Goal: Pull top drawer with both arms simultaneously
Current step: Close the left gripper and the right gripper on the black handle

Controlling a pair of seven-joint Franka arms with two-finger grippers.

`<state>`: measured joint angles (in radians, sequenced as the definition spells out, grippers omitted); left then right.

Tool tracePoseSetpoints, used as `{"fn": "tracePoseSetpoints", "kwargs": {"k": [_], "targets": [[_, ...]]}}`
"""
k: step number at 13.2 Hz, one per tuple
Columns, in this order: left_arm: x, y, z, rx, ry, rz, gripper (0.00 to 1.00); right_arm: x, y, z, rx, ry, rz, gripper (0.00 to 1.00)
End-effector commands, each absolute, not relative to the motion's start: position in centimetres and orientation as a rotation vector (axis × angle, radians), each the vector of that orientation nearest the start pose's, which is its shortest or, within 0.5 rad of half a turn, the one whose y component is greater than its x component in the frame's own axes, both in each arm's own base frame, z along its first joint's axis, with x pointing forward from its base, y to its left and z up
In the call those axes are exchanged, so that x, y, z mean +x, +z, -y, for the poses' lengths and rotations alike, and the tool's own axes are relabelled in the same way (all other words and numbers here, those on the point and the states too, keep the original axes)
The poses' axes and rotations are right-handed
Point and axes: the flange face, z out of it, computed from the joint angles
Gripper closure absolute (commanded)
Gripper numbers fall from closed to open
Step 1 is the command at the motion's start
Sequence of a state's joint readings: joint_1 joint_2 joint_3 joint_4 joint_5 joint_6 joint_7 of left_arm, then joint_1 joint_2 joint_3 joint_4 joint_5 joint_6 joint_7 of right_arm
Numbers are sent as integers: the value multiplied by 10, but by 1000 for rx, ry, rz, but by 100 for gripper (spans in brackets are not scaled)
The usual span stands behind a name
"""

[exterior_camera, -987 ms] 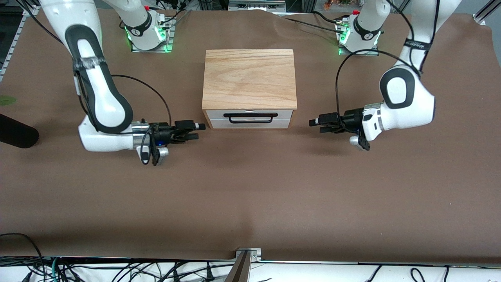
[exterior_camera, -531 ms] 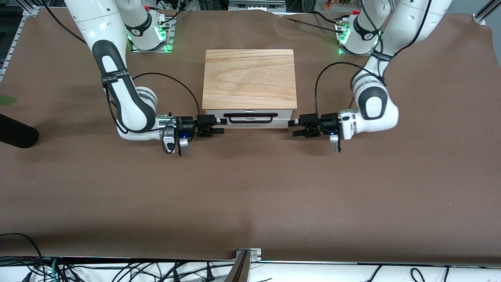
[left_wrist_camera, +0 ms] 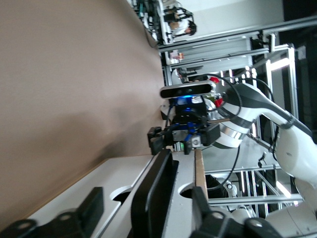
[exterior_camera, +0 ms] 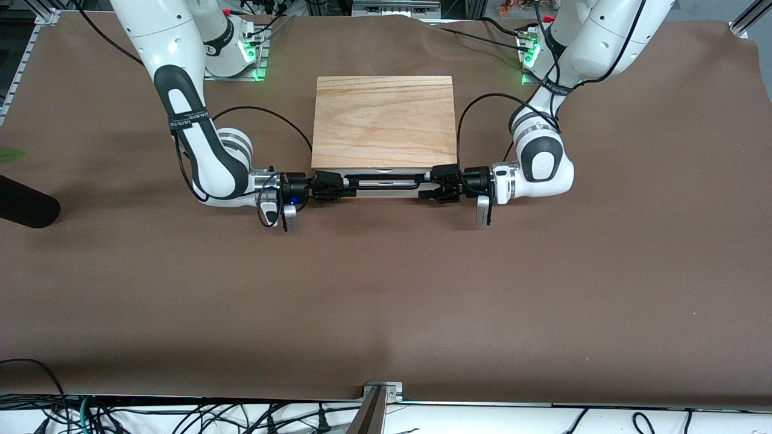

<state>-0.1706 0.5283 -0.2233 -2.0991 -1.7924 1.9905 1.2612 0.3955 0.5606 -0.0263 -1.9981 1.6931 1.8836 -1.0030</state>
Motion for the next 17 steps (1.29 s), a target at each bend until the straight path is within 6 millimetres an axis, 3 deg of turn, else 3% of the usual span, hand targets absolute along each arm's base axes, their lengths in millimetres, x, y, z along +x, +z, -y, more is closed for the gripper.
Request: {"fn": "tracePoseSetpoints", "kwargs": {"k": [1, 3, 6, 8, 9, 11, 17], "targets": [[493, 181, 273, 1683, 213, 174, 34, 512, 181, -282, -1762, 24, 133, 53], [488, 176, 272, 1669, 232, 204, 40, 509, 175, -285, -1752, 22, 150, 55], [482, 162, 271, 1675, 219, 200, 39, 508, 180, -292, -1710, 19, 139, 64], [480, 157, 271, 1675, 212, 192, 40, 510, 183, -295, -1701, 12, 136, 76], [479, 154, 271, 1677, 207, 188, 45, 510, 183, -296, -1700, 12, 140, 82], [473, 145, 273, 1655, 182, 170, 68, 510, 184, -296, -1699, 9, 142, 97], [465, 133, 279, 1651, 154, 149, 70, 512, 185, -295, -1694, -10, 160, 100]]}}
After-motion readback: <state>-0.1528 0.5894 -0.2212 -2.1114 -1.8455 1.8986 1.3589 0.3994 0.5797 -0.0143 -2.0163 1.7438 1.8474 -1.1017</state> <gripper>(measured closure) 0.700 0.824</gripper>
